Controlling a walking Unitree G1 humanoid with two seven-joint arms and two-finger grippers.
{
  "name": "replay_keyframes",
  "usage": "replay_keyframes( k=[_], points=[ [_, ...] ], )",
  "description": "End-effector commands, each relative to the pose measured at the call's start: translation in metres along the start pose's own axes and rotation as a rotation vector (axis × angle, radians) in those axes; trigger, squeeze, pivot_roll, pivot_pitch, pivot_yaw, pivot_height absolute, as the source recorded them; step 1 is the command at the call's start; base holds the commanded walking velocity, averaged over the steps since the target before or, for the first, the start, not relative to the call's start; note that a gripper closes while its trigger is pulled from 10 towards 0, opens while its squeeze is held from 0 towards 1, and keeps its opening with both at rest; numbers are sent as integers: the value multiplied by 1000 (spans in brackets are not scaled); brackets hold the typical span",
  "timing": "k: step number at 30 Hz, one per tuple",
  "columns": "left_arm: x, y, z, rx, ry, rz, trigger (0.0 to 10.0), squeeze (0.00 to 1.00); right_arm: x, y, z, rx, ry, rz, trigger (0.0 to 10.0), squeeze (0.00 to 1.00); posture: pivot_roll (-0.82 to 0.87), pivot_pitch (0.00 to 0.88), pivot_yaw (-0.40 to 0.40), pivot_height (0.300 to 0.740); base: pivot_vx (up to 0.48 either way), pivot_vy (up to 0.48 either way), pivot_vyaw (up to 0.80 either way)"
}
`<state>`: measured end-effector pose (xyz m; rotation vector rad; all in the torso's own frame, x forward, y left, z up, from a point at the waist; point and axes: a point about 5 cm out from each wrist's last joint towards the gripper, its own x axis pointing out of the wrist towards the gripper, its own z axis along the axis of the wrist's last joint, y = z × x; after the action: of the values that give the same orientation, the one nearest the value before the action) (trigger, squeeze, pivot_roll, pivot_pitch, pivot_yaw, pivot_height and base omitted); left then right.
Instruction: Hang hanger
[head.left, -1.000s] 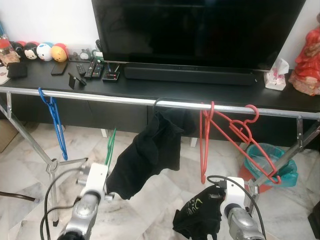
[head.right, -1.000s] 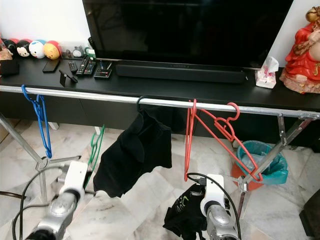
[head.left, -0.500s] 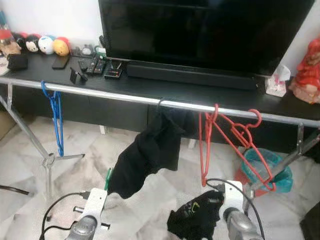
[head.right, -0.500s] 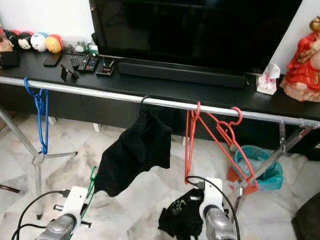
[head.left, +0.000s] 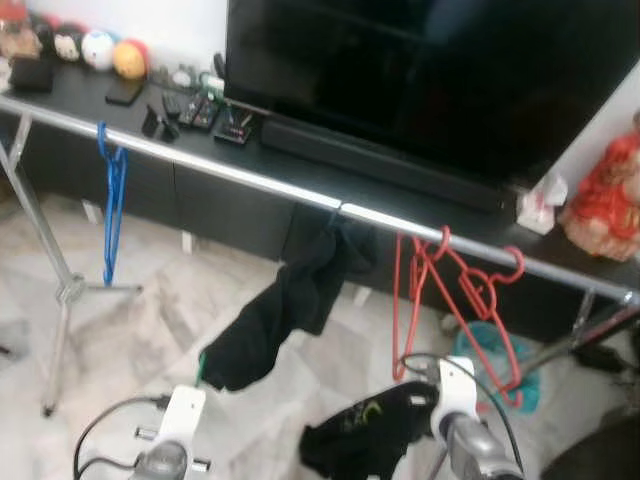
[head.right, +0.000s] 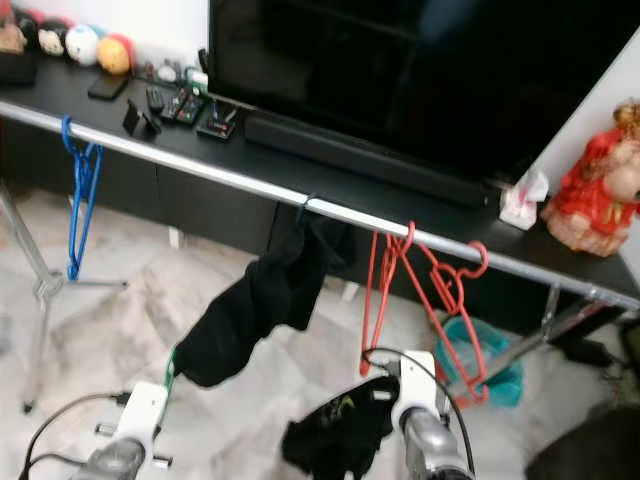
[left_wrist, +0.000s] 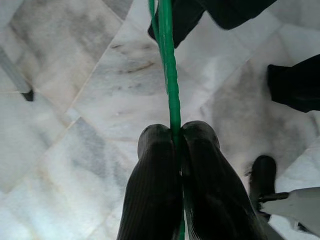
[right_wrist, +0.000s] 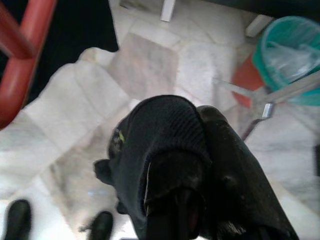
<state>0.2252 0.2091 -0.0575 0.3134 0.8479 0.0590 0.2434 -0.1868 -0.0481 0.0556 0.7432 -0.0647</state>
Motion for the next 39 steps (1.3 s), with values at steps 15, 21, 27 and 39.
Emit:
replay_keyframes(
  k=[15, 21, 27, 39],
  points=[
    [2, -6, 12, 75, -23, -35, 10000, 0, -3, -17, -4, 57, 9, -60, 10000, 0, 386, 0, -279, 740, 0, 0, 0],
    [-1, -10, -1, 83, 1, -64, 10000, 0, -3, -18, -2, 101, -21, -92, 10000, 0, 205, 0, -144, 740, 0, 0, 0],
    [-3, -9, -12, 78, 21, -67, 10000, 0, -3, -19, -2, 117, -42, -100, 10000, 0, 106, 0, -69, 740, 0, 0, 0],
    [-5, 1, -21, 10, 23, -43, 10000, 0, -8, -28, -6, 124, -86, -130, 10000, 0, 12, 0, -38, 740, 0, 0, 0]
  ],
)
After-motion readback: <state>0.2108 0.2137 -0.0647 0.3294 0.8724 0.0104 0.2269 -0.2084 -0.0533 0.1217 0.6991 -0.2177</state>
